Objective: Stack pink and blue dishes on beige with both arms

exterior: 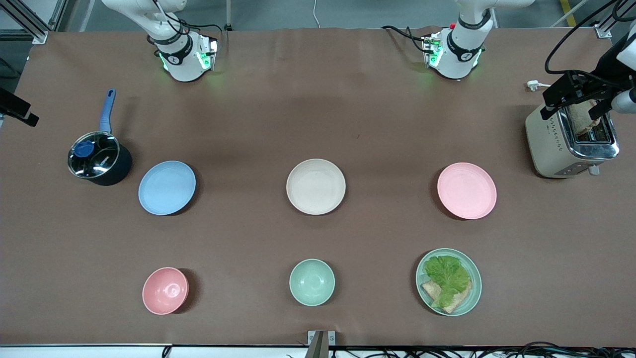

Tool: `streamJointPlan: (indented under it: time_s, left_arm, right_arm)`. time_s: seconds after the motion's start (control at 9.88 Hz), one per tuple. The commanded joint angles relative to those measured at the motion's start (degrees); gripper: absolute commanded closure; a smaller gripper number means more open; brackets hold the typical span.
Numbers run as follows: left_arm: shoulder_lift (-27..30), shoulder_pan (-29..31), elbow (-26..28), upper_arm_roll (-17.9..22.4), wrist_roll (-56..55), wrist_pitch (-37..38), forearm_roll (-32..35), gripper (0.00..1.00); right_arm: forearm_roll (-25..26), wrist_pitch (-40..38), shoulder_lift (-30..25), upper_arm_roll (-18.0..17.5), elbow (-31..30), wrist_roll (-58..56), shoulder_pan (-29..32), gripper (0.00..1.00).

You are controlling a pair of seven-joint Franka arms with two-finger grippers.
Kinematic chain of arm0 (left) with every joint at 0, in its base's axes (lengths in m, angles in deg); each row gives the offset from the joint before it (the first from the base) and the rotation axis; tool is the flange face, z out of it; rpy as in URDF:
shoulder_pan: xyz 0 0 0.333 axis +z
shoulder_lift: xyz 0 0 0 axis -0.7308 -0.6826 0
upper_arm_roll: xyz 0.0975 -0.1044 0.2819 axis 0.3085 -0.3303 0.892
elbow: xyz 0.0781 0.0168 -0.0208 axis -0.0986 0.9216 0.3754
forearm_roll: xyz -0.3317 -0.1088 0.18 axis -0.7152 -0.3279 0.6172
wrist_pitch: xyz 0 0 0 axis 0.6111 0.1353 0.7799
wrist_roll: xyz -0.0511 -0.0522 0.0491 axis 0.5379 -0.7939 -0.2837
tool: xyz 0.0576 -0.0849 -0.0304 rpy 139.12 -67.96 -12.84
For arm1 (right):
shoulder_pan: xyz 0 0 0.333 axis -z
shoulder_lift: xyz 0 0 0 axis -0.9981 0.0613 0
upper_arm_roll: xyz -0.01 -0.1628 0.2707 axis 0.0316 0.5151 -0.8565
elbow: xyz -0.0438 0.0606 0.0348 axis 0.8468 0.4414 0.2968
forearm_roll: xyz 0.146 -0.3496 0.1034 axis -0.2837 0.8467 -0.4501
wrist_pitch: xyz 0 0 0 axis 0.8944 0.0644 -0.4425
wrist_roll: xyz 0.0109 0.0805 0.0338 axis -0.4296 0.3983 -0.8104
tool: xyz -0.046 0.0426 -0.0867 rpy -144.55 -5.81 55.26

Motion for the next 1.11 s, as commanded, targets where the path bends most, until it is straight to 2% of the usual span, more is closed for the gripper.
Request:
streamJointPlan:
  time_s: [0.0,0.3,0.51,0.61,0.81,0.91,1.01]
  left_arm:
    - [0.3,-0.4,2.1,0.2,0.5,0.5,-0.4,0.01]
    - [0.1,-0.4,2.1,0.2,0.5,0.5,0.0,0.01]
    - [0.2,-0.4,2.6,0.5,0.2,0.8,-0.1,0.00]
    - [-0.5,0.1,2.9,0.6,1.1,0.8,-0.2,0.00]
    - [-4.8,1.0,3.6,3.0,2.3,-0.4,-1.4,0.00]
    - [-6.0,1.0,7.0,5.7,5.7,-4.7,-3.7,0.00]
    - [-6.4,0.8,12.5,8.5,8.7,-11.6,-7.8,0.00]
  right_arm:
    - [0.3,-0.1,-0.7,-0.3,-1.0,0.8,0.3,0.00]
    - [0.2,-0.7,-0.4,-0.3,-1.0,0.2,-0.1,0.00]
    - [-0.6,-1.3,1.9,-0.4,-1.3,-4.3,0.3,0.00]
    - [-3.5,-0.3,4.4,-0.1,-1.7,-6.2,0.8,0.00]
    - [-5.8,8.8,6.9,-0.1,-9.3,-9.4,1.9,0.00]
    - [-5.9,14.8,7.9,0.0,-14.2,-14.6,2.2,0.00]
    - [-7.1,19.7,9.0,0.4,-18.2,-17.8,2.8,0.00]
